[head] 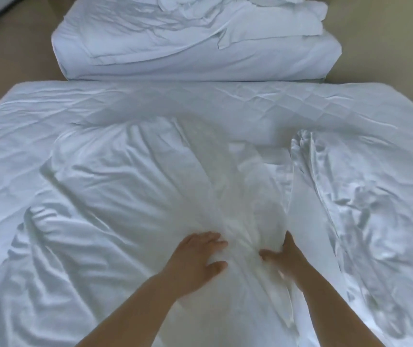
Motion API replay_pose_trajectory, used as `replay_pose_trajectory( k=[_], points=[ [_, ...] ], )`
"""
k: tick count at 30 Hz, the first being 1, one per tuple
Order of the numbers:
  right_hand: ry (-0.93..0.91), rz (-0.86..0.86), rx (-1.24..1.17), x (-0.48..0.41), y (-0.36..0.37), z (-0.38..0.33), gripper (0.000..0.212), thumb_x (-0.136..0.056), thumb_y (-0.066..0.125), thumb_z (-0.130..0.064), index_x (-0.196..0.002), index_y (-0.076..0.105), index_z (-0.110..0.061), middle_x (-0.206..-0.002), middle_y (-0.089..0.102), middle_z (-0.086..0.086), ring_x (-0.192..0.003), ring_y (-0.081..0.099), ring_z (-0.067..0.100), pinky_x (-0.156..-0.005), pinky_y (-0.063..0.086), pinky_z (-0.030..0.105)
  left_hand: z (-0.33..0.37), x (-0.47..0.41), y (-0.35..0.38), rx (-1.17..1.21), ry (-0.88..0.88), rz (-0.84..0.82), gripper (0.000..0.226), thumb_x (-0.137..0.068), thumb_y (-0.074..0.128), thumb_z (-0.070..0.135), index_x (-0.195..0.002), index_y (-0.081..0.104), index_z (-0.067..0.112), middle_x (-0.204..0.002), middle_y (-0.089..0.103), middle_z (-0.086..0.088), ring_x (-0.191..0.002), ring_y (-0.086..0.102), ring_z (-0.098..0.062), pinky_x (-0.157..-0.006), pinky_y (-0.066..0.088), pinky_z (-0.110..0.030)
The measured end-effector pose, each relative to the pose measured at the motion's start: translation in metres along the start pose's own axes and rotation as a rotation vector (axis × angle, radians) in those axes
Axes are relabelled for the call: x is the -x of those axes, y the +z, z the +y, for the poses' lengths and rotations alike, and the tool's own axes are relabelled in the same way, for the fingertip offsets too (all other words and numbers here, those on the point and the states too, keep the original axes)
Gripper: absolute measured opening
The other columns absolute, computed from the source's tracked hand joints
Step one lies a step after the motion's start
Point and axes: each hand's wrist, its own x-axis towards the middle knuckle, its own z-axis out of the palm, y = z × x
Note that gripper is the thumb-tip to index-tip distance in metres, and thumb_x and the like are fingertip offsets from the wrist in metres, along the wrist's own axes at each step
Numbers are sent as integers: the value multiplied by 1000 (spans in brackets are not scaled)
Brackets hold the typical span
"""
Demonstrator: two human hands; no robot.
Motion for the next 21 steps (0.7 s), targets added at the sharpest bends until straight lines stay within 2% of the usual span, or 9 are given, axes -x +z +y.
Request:
replay_pose_trajectory(
  k=[1, 3, 4, 6, 8, 10, 15, 18, 21],
  points=[
    [46, 10, 47, -9, -6, 10, 87, -76, 73, -14, -144, 19, -14, -140, 39, 13, -128, 40, 30, -99, 40, 36, 0, -9, -1, 10, 3, 96, 56, -89, 29, 52, -138, 40, 27, -147, 35, 8, -135, 30, -4, -105, 11, -13],
    [12, 95, 139, -27, -10, 13, 95, -80, 70, -23, -148, 4, -18, -151, 19, 11, -138, 24, 30, -111, 24, 40, -3, -28, -12, -21, -33, 352, 55, -78, 35, 46, -112, 66, 14, -115, 65, -6, -109, 59, -15, -93, 30, -18],
    [-33, 115, 128, -35, -8, 9, 95, -80, 69, -25, -148, 2, -21, -153, 15, 9, -139, 22, 29, -113, 23, 41, -12, -39, -17, -53, -74, 481, 51, -76, 40, 41, -102, 69, 8, -102, 69, -11, -99, 63, -21, -88, 36, -24],
    [-91, 79, 29, -50, 4, 0, 95, -79, 70, -27, -148, 4, -22, -152, 18, 7, -137, 28, 26, -111, 28, 42, -31, -60, -36, -21, -246, 612, 48, -82, 50, 34, -114, 62, 0, -116, 62, -21, -111, 58, -31, -95, 40, -31],
    [-124, 30, 67, -61, 23, 0, 93, -80, 68, -32, -148, 6, -22, -152, 21, 2, -137, 28, 21, -111, 28, 35, -46, -84, -64, 126, -497, 589, 57, -89, 54, 32, -137, 40, 4, -143, 38, -17, -134, 34, -29, -110, 24, -34],
    [-145, 9, 179, -70, 39, 7, 90, -83, 64, -36, -148, 3, -25, -154, 18, -1, -140, 24, 17, -111, 26, 32, -63, -110, -88, 150, -641, 550, 66, -88, 52, 42, -141, 31, 9, -148, 29, -12, -137, 25, -28, -112, 20, -37],
    [-169, -9, 218, -84, 45, 20, 83, -87, 59, -34, -147, 3, -29, -153, 19, -7, -141, 20, 12, -111, 25, 28, -88, -174, -123, 38, -767, 430, 69, -84, 52, 54, -133, 39, 8, -138, 37, -12, -129, 32, -31, -104, 29, -39],
    [-191, 36, 114, -86, 43, 13, 79, -84, 63, -26, -146, 14, -27, -152, 25, -4, -139, 24, 11, -112, 24, 27, -102, -200, -129, 7, -837, 423, 50, -85, 58, 31, -125, 48, 3, -131, 43, -15, -122, 40, -32, -97, 39, -38],
    [-244, 275, 90, -94, 41, -18, 70, -87, 59, -33, -145, 20, -25, -152, 25, 2, -140, 22, 17, -115, 18, 34, -120, -207, -128, 38, -835, 490, 27, -87, 51, 13, -108, 59, -1, -118, 57, -19, -111, 53, -35, -87, 44, -36]
  ],
)
